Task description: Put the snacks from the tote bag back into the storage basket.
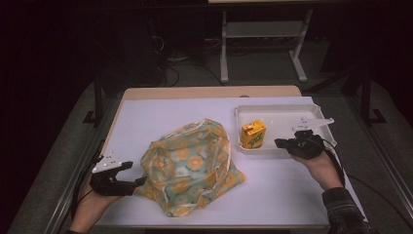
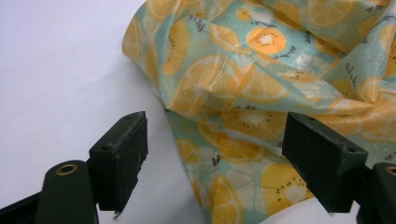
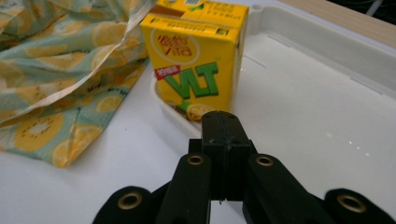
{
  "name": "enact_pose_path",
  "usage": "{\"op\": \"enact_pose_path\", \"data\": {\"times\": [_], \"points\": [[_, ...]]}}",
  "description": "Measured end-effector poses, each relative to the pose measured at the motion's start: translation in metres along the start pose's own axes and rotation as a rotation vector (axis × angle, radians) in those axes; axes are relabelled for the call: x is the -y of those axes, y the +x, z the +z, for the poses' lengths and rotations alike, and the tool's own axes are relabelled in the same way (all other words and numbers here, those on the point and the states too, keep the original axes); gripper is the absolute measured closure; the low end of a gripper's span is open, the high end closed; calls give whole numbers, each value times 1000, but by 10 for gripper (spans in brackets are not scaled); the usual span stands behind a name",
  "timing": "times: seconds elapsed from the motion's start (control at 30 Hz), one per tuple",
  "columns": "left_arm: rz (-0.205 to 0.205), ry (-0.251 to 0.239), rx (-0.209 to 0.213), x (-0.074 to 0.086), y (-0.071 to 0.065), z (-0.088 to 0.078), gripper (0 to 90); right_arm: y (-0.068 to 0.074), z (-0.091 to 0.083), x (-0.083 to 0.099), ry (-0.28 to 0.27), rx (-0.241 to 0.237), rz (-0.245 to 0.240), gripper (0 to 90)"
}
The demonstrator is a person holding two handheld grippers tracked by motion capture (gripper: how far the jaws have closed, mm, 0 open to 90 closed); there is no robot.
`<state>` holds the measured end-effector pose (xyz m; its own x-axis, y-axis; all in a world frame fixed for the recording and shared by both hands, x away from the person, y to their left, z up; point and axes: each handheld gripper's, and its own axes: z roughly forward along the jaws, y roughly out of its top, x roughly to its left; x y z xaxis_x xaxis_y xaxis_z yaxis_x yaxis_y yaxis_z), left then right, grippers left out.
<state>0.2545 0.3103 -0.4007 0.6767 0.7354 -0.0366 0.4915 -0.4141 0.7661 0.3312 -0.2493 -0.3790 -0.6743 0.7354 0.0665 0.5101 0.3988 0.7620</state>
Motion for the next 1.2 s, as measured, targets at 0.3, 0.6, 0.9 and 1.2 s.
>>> {"op": "enact_pose_path", "data": {"times": [0.3, 0.6, 0.9, 1.2], "points": [[-30, 5, -15, 10, 4, -7, 220, -15, 21, -15, -12, 9, -1, 900], [-34, 33, -22, 17, 7, -9, 220, -24, 41, -21, -8, 3, 11, 900], [-43, 31, -24, 20, 7, -10, 220, -22, 47, -21, 10, -14, 1, 900], [-42, 36, -21, 20, 7, -9, 220, -20, 46, -21, 20, -30, -11, 900]]}}
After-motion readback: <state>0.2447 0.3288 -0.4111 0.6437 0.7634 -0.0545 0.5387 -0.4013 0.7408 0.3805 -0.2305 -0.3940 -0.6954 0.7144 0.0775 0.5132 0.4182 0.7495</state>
